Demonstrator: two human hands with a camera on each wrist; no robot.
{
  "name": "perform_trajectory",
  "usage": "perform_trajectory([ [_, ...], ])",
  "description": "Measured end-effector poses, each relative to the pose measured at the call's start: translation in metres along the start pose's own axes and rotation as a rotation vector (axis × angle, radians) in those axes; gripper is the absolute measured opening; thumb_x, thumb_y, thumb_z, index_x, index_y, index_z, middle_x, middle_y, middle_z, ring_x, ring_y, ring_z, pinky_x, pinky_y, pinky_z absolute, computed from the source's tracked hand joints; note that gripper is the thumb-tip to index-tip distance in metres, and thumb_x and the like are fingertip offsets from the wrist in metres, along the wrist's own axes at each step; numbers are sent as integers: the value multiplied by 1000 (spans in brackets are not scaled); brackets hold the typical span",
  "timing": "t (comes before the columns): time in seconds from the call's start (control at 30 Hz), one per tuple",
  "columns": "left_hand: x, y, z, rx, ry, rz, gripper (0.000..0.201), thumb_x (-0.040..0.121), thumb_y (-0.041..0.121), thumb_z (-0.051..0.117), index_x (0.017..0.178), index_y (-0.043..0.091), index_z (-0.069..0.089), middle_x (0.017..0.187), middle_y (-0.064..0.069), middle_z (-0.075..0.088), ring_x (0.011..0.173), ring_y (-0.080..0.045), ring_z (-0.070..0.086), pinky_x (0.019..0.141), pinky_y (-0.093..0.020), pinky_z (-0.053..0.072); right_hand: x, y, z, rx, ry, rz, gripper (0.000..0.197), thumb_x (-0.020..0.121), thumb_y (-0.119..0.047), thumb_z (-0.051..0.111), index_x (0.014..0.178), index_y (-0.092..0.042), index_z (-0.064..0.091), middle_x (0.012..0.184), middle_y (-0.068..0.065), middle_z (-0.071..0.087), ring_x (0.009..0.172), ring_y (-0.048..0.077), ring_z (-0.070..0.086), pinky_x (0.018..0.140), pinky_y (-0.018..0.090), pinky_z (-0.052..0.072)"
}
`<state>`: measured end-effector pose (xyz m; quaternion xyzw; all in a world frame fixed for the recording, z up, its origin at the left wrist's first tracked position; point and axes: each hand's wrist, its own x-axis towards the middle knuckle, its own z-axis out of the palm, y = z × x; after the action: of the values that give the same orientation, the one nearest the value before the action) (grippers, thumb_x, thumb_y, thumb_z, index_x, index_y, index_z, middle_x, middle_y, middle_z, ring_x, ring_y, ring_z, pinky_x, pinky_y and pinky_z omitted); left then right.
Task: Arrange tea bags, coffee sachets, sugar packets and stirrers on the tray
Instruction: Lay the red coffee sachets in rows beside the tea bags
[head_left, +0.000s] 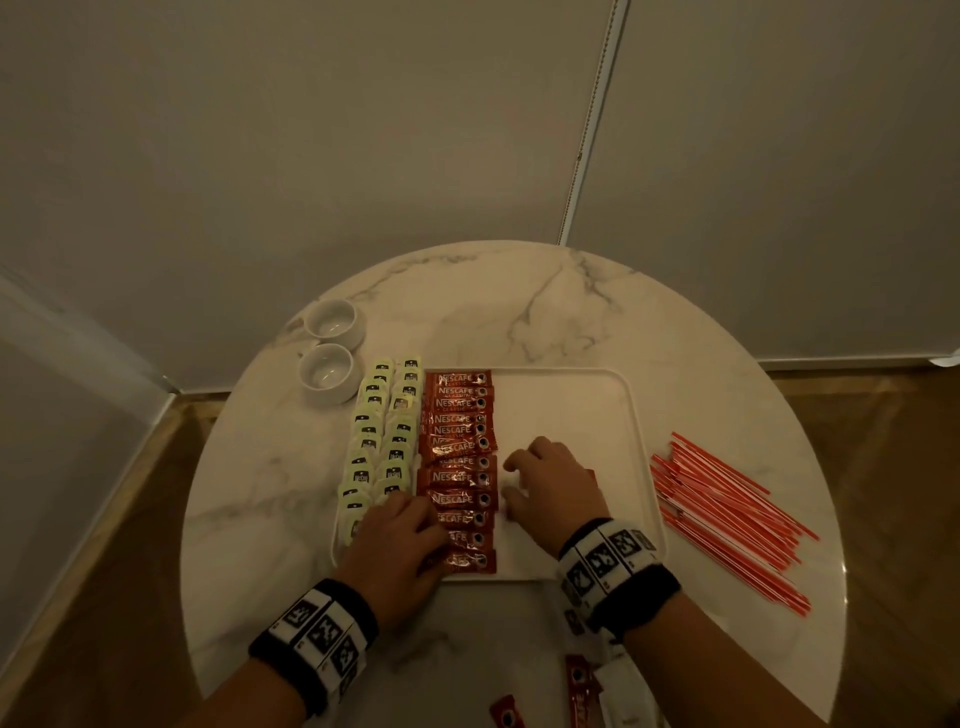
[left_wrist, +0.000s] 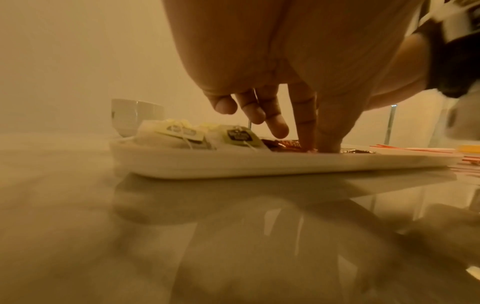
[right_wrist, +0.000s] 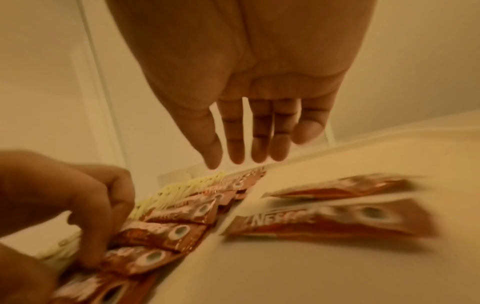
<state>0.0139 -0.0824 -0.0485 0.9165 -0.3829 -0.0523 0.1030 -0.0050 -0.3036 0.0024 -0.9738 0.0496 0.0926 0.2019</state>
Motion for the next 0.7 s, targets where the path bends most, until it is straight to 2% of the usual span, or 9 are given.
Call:
perform_trajectory([
  [0.07, 1, 0, 3, -4, 2, -4, 27, 70, 54, 62, 88, 35, 62, 94, 12, 57, 93, -11, 47, 74, -31, 49, -19, 9, 1, -43, -29, 39, 46, 96, -39, 44, 140, -27, 39, 144, -2, 38, 133, 18, 34, 108, 32, 34],
  [0.13, 1, 1, 4, -16, 15, -7, 23, 71, 53, 63, 86, 35, 62, 93, 13, 56, 93, -10, 44, 73, -30, 48, -39, 15, 9, -90, -157, 91, 63, 98, -45, 36, 152, -29, 8, 160, -1, 2, 147, 20, -3, 118, 41, 10],
  [0.17, 1, 2, 4, -22, 25, -7, 22, 73, 52, 61, 85, 34, 61, 92, 13, 56, 92, -9, 42, 73, -29, 47, -47, 18, 15, -125, -226, 110, 68, 99, -48, 30, 151, -29, -8, 159, -2, -14, 144, 19, -19, 117, 43, -1],
  [0.23, 1, 5, 1, -32, 50, -7, 22, 73, 52, 55, 82, 32, 60, 89, 13, 55, 89, -8, 40, 70, -27, 43, -54, 25, 27, -197, -291, 127, 68, 93, -59, 9, 142, -28, -26, 153, -1, -31, 137, 19, -32, 112, 47, -15],
  [0.33, 4, 10, -5, -45, 80, -17, 22, 74, 49, 52, 80, 30, 59, 87, 12, 56, 87, -9, 44, 70, -26, 43, -53, 32, 36, -230, -344, 141, 86, 65, -76, -24, 136, -27, -32, 149, -2, -38, 135, 20, -37, 99, 43, -35],
  [0.43, 8, 14, -10, -59, 112, -41, 21, 78, 45, 49, 81, 28, 60, 88, 11, 57, 86, -11, 48, 71, -27, 46, -46, 33, 37, -250, -390, 133, 93, 57, -74, -24, 137, -26, -33, 148, -2, -40, 135, 19, -38, 91, 42, -39],
  [0.6, 20, 17, -17, -89, 175, -67, 21, 81, 41, 47, 84, 26, 61, 90, 10, 58, 88, -11, 48, 72, -27, 45, -19, 35, 31, -310, -389, 145, 93, 60, -74, -24, 137, -24, -31, 148, -2, -38, 135, 21, -37, 105, 56, -28],
  [0.63, 24, 18, -18, -87, 185, -68, 21, 81, 40, 46, 84, 26, 61, 90, 10, 58, 88, -11, 48, 72, -27, 45, -13, 36, 30, -321, -384, 155, 91, 62, -74, -24, 137, -23, -31, 148, -3, -37, 136, 22, -37, 105, 57, -26],
  [0.7, 32, 19, -22, -88, 205, -73, 22, 81, 40, 46, 85, 26, 62, 90, 9, 59, 88, -12, 50, 72, -27, 44, 2, 37, 25, -338, -386, 182, 82, 78, -73, -13, 140, -22, -28, 148, -3, -37, 137, 23, -36, 106, 59, -25],
])
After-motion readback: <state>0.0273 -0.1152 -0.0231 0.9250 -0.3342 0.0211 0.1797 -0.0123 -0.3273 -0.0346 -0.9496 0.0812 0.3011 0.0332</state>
